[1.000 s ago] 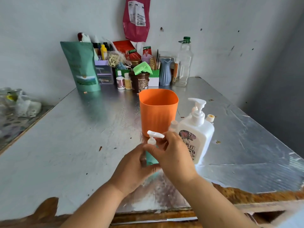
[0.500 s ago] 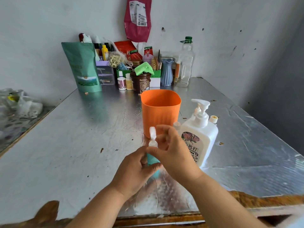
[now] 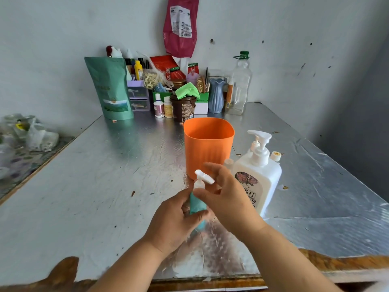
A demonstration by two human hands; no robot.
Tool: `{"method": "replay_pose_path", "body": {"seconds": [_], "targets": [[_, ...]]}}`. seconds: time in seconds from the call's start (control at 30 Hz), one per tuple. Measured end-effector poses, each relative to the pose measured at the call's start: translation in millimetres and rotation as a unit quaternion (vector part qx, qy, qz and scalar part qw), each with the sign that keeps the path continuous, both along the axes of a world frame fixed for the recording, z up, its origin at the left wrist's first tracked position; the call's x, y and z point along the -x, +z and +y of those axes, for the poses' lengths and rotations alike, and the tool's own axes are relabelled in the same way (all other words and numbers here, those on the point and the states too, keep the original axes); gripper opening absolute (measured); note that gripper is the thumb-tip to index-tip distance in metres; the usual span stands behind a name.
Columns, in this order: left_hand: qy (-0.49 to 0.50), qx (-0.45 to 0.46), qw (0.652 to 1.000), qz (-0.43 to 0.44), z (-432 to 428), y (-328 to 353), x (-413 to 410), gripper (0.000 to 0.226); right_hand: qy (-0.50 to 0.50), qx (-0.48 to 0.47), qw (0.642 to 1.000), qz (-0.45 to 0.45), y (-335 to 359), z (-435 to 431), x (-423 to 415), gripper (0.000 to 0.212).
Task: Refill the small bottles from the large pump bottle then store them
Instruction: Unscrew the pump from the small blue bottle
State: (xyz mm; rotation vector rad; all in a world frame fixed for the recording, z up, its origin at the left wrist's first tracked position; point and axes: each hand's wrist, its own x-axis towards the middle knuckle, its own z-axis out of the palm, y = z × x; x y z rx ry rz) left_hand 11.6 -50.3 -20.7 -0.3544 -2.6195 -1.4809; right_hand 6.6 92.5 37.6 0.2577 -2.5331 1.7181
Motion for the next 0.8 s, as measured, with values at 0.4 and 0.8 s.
{"method": "replay_pose_path", "body": {"seconds": [0.4, 0.8], "targets": [[-0.001, 0.031, 1.000, -0.003, 0.3, -0.7, -0.8, 0.044, 0.005, 0.015, 1.000, -0.016, 0.7, -1.8, -1.6, 0.070], [0.005, 0.030, 0.999, -0.009, -0.7, -0.7, -0.6, 0.057, 0.029, 0.030, 0.999, -0.033, 4.5, 0.5, -2.8, 0.048]]}}
